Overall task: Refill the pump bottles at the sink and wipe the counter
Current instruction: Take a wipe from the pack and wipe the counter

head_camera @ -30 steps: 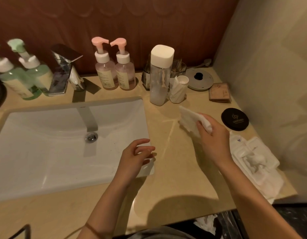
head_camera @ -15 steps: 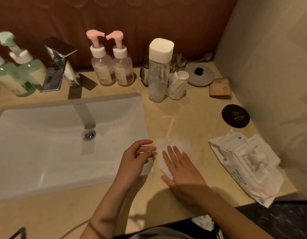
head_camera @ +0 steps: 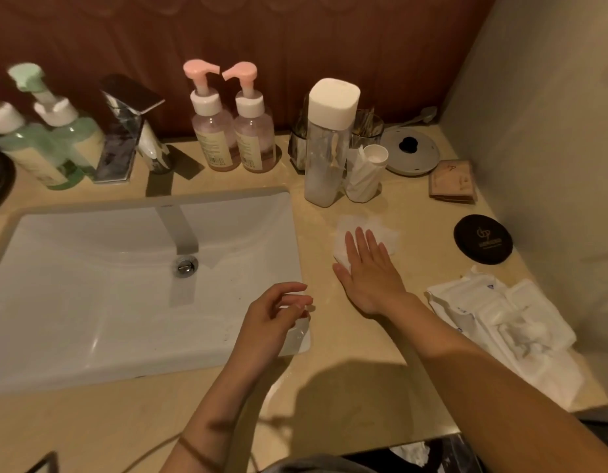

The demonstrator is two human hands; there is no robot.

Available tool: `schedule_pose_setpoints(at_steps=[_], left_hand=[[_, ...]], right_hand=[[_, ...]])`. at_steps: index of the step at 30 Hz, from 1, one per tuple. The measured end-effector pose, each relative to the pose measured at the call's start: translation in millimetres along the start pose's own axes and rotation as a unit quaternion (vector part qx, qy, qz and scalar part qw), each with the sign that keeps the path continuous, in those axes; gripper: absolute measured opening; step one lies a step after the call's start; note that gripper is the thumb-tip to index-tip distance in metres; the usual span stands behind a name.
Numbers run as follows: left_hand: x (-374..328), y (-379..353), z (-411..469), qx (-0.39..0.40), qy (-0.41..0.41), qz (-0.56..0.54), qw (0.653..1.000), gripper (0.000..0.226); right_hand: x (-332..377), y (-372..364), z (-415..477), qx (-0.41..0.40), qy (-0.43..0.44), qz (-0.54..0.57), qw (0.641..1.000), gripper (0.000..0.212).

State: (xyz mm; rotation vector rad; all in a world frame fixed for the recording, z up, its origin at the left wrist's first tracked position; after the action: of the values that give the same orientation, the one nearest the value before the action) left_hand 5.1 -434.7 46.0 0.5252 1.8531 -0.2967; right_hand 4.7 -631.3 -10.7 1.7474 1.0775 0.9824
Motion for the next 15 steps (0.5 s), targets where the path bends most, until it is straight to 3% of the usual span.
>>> schedule_pose_setpoints(at_steps=[3, 12, 15], left_hand=[[1, -1, 0, -0.003, 0.001, -0.001, 1.0, 0.023], [4, 2, 5, -0.024, 0.008, -0.008, 1.0, 0.023], [6, 3, 7, -0.027, 0.012, -0.009, 1.0, 0.021]], right_hand=[[7, -1, -3, -0.004, 0.009, -0.015, 1.0, 0.064], [-2, -24, -65, -0.011, 0.176, -0.091, 0.98, 0.058], [-18, -22, -62, -0.017, 0.168, -0.118, 0.979, 0.054]])
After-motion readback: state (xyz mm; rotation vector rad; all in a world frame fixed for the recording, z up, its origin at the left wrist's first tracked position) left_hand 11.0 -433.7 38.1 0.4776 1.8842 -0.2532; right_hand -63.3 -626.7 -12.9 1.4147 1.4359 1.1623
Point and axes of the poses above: each hand's wrist, its own z-axis towards the middle knuckle, its own y-axis out of the back of the hand, x = y × z, the point moved 3 cm from there along z, towards the middle knuckle, and after that the axes turned 1 degree about z, right-handed, at the moved point
